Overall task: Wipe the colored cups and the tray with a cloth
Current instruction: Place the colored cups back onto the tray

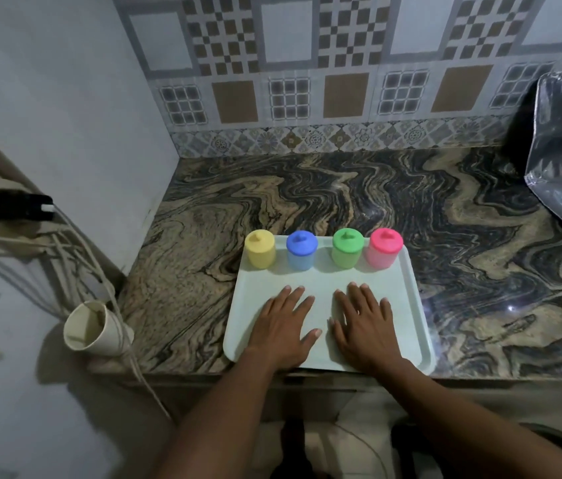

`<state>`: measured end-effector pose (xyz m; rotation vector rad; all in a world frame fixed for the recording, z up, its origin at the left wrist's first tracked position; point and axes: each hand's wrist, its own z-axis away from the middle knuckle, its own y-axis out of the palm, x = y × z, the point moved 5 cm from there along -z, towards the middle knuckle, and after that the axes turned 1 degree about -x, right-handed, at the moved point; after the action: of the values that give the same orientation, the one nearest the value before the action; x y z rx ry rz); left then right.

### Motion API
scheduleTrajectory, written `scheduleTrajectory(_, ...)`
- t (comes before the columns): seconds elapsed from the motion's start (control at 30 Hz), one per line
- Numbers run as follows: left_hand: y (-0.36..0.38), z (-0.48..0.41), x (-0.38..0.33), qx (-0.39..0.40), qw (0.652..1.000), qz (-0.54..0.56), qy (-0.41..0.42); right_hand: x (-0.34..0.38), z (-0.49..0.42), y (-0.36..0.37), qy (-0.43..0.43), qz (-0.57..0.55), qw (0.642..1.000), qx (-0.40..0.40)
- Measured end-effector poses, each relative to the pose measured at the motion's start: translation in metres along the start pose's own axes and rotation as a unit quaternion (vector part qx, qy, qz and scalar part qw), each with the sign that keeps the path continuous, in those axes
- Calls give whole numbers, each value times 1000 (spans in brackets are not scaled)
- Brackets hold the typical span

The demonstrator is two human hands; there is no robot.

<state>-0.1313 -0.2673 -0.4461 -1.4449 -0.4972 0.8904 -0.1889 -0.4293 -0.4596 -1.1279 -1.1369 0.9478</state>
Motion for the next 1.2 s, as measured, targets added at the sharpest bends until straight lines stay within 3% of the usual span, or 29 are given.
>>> scheduleTrajectory(0.27, 3, -26, 11, 14, 1000, 5, -21, -2, -31, 0, 6, 8, 999, 35)
scheduleTrajectory(0.53, -3, -105, 40, 9, 1000, 15, -25, -13, -110, -2, 55, -9, 997, 57)
scheduleTrajectory(1.2, -40, -310, 117, 32, 999, 32, -31, -42, -328, -16, 58, -18, 997, 38)
